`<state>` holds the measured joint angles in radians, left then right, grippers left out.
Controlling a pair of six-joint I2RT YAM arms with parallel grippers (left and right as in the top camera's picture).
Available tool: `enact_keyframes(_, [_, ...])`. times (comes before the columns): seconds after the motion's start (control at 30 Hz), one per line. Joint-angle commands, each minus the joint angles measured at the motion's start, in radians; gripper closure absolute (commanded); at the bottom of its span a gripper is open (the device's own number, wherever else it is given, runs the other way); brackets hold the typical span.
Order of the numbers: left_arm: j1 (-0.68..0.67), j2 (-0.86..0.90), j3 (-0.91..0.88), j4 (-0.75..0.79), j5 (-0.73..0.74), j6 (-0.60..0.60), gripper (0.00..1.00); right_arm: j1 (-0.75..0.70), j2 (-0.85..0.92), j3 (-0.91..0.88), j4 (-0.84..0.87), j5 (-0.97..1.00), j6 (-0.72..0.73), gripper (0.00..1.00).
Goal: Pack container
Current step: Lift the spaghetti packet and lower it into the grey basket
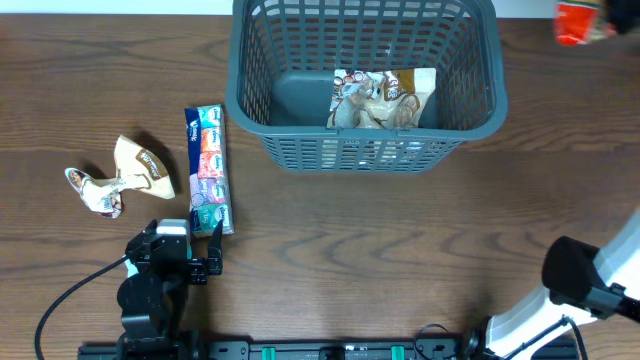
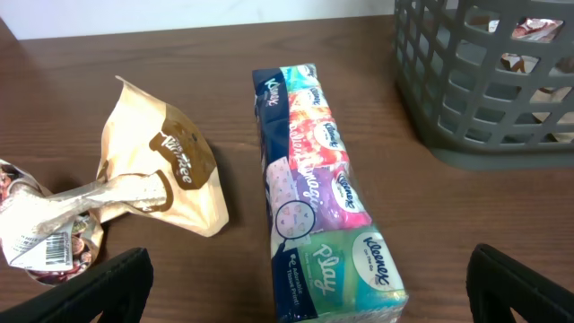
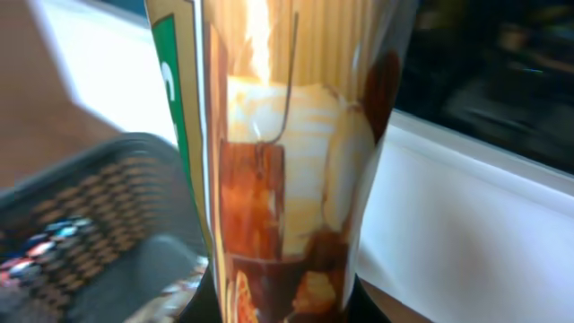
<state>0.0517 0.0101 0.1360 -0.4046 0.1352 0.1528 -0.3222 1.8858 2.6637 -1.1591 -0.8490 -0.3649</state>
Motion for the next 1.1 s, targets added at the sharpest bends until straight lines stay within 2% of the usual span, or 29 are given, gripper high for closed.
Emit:
enact_keyframes(0.0, [0.006, -0.007, -0.014, -0.016, 0.008, -0.013, 0.01, 0.082, 0.027, 0.004, 0.011, -0.076, -0.034, 0.99])
enact_keyframes(0.23, [0.006, -0.007, -0.014, -0.016, 0.008, -0.013, 0.01, 0.259, 0.131, 0.002, -0.054, -0.072, -0.132, 0.99])
enact_keyframes(0.43, [0.006, -0.007, -0.014, -0.016, 0.008, -0.013, 0.01, 0.361, 0.278, 0.001, -0.176, 0.032, -0.182, 0.99])
enact_keyframes(0.63, [0.006, -0.007, -0.014, -0.016, 0.008, -0.013, 0.01, 0.414, 0.401, 0.001, -0.307, 0.137, -0.236, 0.99])
enact_keyframes(0.87, [0.006, -0.007, -0.014, -0.016, 0.008, -0.013, 0.01, 0.442, 0.488, 0.0, -0.509, 0.242, -0.387, 0.99])
enact_keyframes(1.07, [0.006, -0.007, -0.014, -0.016, 0.008, -0.013, 0.01, 0.441, 0.492, -0.021, -0.539, 0.298, -0.431, 0.99])
